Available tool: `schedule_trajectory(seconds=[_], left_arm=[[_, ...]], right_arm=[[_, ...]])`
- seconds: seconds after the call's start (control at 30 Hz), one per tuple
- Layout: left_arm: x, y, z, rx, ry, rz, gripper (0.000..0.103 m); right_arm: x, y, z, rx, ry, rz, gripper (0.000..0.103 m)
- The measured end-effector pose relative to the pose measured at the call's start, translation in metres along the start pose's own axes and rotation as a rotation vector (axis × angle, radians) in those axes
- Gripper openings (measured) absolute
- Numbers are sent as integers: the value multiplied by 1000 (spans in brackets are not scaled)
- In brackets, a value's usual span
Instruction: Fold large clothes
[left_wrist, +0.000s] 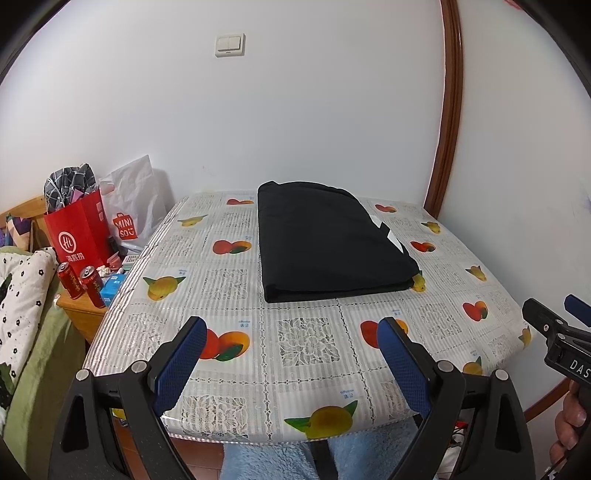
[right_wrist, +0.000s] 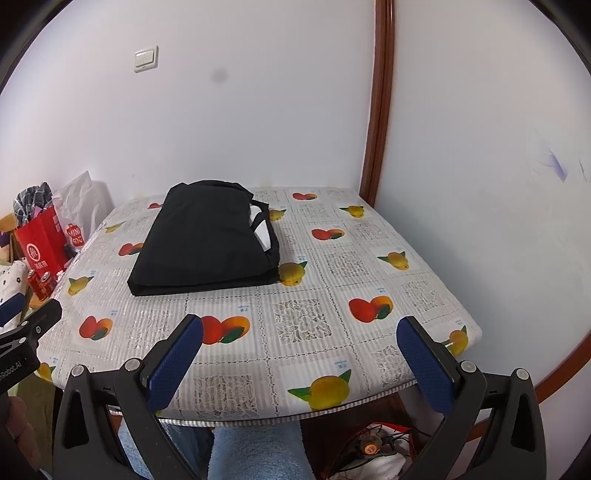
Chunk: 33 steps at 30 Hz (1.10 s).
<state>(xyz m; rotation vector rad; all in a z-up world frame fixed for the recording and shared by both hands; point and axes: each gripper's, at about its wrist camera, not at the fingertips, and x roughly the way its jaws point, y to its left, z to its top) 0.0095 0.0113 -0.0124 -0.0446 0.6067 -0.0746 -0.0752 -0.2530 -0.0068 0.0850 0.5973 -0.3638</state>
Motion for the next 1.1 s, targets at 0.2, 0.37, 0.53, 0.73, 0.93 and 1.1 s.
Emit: schedule_trajectory(seconds=[0.2, 0.37, 0.53, 0.73, 0.93, 1.1], left_arm=[[0, 0, 0, 1, 0, 1, 93], [-1, -1, 0, 0, 1, 0, 93], [-1, -1, 0, 0, 0, 0, 93], [-1, -1, 0, 0, 0, -2, 93], [-1, -1, 2, 1, 2, -8, 93], [4, 1, 8, -1, 7, -2, 93]], right_arm=[[1, -2, 0, 2, 2, 6, 103], [-1, -2, 0, 0, -3, 8, 103], [-2, -2, 0, 2, -4, 10, 103], [-3, -2, 1, 4, -4, 9, 103], [-5, -2, 3, 7, -9, 16, 103], [-1, -2, 8, 6, -9, 19, 103]])
